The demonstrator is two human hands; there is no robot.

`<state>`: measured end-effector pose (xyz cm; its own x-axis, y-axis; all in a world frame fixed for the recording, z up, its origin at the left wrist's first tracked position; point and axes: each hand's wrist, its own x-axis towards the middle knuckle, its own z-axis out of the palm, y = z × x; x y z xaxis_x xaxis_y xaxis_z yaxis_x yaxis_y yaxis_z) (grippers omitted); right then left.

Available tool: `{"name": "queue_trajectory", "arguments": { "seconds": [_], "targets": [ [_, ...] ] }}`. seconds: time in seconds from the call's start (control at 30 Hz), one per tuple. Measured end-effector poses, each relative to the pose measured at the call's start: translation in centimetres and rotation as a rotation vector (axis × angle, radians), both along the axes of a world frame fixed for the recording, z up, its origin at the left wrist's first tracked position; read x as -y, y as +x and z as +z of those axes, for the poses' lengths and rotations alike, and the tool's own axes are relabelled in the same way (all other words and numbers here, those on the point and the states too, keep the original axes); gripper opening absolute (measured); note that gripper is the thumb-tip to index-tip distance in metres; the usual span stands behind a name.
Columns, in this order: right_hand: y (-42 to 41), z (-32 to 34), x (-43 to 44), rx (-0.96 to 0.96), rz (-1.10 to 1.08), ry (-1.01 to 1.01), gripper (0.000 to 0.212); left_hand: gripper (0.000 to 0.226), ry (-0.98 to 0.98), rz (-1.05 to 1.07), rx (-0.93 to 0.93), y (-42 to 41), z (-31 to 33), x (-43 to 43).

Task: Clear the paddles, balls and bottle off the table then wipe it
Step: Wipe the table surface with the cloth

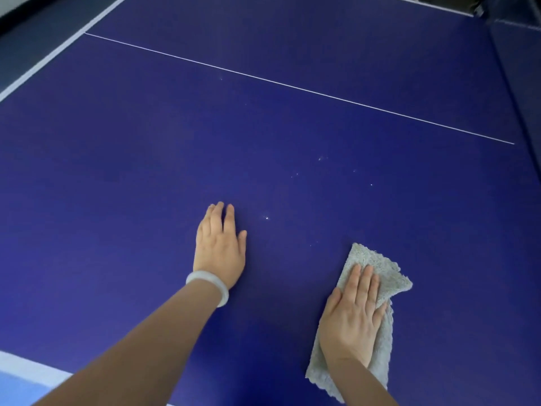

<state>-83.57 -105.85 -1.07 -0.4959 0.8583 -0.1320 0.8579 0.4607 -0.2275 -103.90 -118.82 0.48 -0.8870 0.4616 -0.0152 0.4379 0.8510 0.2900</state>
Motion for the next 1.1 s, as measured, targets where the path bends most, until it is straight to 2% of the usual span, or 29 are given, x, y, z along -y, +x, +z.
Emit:
{"name": "queue_trajectory", "arguments": {
  "seconds": [0.17,0.33,0.57,0.63,0.77,0.83,0.87,1.0,1.03,1.1],
  "targets": [
    [-1.3,-0.2,-1.7,-0.023,-0.049,0.010,0.058,0.062,-0.077,0.070,-0.004,-2.4,-1.3,-1.9],
    [-5.1,-0.3,-7.6,-0.040,-0.146,0.033,0.058,0.061,-0.082,0.098,-0.054,-2.2,-1.8,-2.1],
    [-14.0,0.4,-18.0,-0.022,-0.108,0.026,0.057,0.062,-0.111,0.119,-0.057,-2.2,-1.7,-2.3],
    [-16.7,0.6,-18.9,-0.030,0.018,0.000,0.056,0.059,-0.111,0.123,-0.058,-2.1,-1.8,-2.3],
    [-17.4,0.5,-16.5,-0.044,0.575,-0.023,0.056,0.063,-0.137,0.126,-0.052,-2.2,-1.5,-2.3],
    [-15.5,0.6,-17.8,-0.063,0.661,-0.046,0.056,0.065,-0.155,0.128,-0.037,-2.2,-1.3,-2.4],
    [-14.6,0.5,-19.1,-0.076,0.597,-0.043,0.055,0.065,-0.163,0.127,-0.032,-2.2,-1.3,-2.4],
    [-15.3,0.5,-23.8,-0.057,0.099,0.026,0.054,0.067,-0.188,0.126,-0.030,-2.3,-1.2,-2.4],
    [-16.8,0.4,-23.8,-0.045,0.065,0.029,0.054,0.066,-0.189,0.130,-0.029,-2.3,-1.2,-2.4],
    [-20.5,0.4,-22.4,-0.036,0.169,0.029,0.054,0.066,-0.187,0.134,-0.032,-2.3,-1.2,-2.5]
  ]
}}
